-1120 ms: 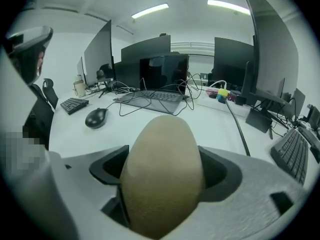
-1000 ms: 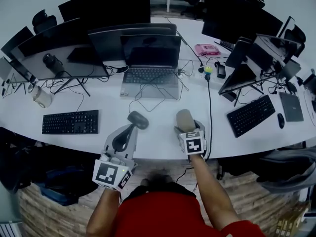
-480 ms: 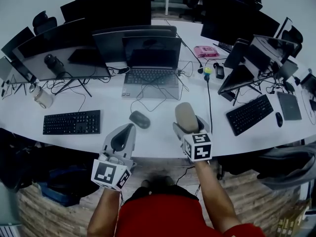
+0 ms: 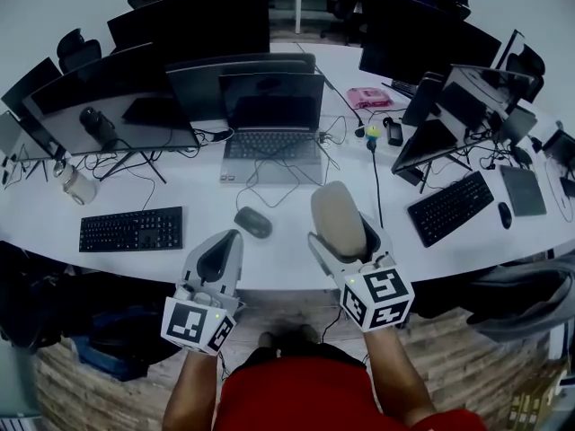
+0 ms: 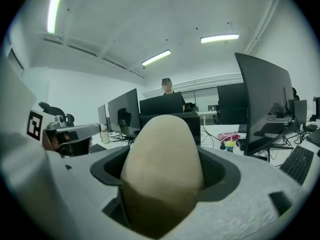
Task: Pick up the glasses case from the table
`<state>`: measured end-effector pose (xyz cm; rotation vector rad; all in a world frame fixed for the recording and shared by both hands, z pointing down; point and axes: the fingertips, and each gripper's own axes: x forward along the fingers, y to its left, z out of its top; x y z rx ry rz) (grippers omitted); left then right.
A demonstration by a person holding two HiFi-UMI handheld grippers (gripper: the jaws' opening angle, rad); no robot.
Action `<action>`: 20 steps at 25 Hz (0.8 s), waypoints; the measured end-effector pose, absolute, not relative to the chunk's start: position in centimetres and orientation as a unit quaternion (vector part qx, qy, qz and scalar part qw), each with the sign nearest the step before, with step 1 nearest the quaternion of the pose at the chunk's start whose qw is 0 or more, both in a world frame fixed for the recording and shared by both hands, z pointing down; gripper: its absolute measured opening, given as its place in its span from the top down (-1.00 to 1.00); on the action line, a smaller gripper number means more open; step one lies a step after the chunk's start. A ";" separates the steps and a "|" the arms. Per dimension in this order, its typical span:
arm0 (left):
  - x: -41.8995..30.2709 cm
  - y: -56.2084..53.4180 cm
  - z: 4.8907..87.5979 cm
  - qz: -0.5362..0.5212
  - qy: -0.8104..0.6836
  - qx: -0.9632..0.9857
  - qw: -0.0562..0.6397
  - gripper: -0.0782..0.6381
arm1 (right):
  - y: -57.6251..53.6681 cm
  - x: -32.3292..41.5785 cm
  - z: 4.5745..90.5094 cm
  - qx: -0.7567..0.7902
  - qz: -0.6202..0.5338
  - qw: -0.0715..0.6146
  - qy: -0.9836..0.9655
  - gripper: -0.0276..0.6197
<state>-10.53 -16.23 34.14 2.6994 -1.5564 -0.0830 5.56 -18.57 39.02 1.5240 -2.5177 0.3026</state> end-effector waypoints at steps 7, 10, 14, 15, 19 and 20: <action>-9.7 -15.5 33.3 -0.031 -0.489 0.872 0.005 0.75 | -15.6 4.8 36.6 0.497 0.092 0.069 -0.860 -0.32; -9.3 -15.3 33.2 -0.032 -0.485 0.874 0.004 0.75 | -15.1 4.9 36.3 0.496 0.086 0.070 -0.861 -0.32; -9.1 -15.1 32.9 -0.034 -0.482 0.876 0.000 0.75 | -15.0 5.2 36.5 0.502 0.080 0.071 -0.858 -0.31; -9.0 -15.1 32.8 -0.034 -0.481 0.876 0.000 0.75 | -15.0 5.2 36.6 0.504 0.079 0.072 -0.857 -0.31; -8.9 -15.1 32.8 -0.033 -0.480 0.877 -0.002 0.75 | -15.1 5.2 36.8 0.503 0.079 0.075 -0.857 -0.31; -8.9 -15.2 32.8 -0.033 -0.479 0.877 -0.002 0.75 | -15.1 5.2 36.8 0.503 0.078 0.074 -0.857 -0.31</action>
